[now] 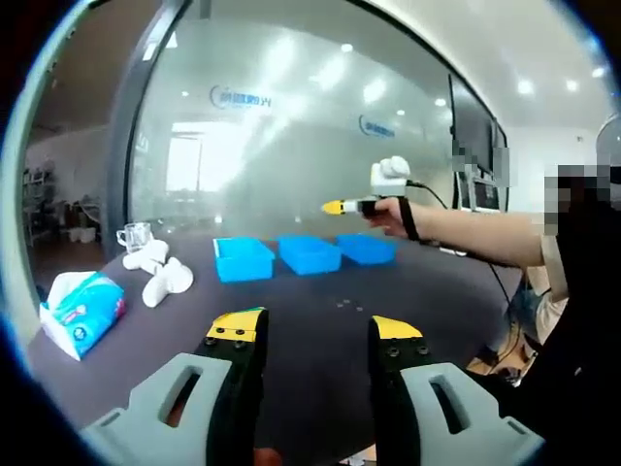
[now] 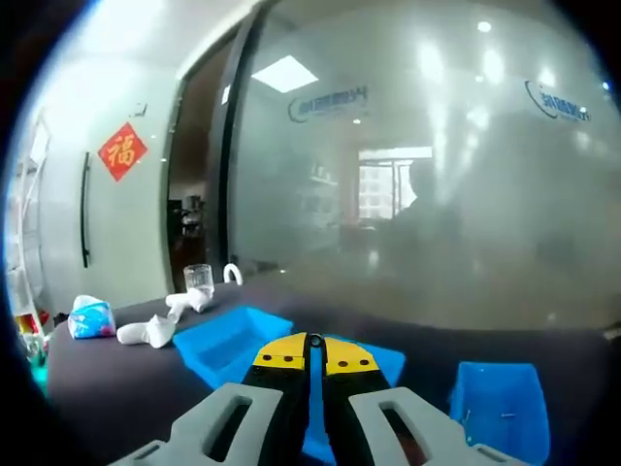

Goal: Sort the screws, nuts, and washers into the corresponding bins

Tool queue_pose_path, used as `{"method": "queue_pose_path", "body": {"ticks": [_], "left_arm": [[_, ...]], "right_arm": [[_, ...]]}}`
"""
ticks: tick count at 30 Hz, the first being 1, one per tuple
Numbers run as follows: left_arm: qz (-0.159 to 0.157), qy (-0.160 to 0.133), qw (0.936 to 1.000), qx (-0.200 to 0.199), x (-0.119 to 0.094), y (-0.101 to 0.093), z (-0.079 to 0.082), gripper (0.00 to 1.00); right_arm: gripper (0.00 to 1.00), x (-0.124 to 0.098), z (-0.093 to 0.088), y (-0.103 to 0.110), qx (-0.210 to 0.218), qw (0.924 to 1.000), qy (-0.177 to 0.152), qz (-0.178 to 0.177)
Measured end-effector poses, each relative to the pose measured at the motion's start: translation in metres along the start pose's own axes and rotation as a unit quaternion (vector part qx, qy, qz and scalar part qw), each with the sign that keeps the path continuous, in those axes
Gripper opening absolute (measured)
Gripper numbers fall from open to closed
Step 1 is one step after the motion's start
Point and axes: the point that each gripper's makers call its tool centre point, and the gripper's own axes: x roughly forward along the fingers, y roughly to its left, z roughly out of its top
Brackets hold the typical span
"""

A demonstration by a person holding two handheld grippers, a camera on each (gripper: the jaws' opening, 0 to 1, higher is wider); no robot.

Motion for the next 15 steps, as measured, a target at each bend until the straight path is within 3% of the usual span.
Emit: {"method": "queue_pose_path", "body": {"ticks": [8,11,13,15], "left_arm": [[0.003,-0.001,1.0,-0.002,-0.002,0.001,0.0,0.37],[0.004,-0.001,1.0,-0.003,-0.002,0.001,0.0,0.37],[0.004,0.0,1.0,-0.002,-0.003,0.001,0.0,0.37],[0.005,-0.001,1.0,-0.003,-0.003,0.002,0.0,0.37]], "right_arm": [[0.03,0.017,-0.011,0.0,-0.008,0.9997,0.023,0.005],[0.1,0.019,-0.012,-0.004,-0.013,0.9997,0.02,0.0],[0.19,0.017,-0.012,0.002,-0.005,0.9997,0.016,0.017],[0.22,0.014,-0.013,0.004,-0.006,0.9997,0.016,0.02]]}}
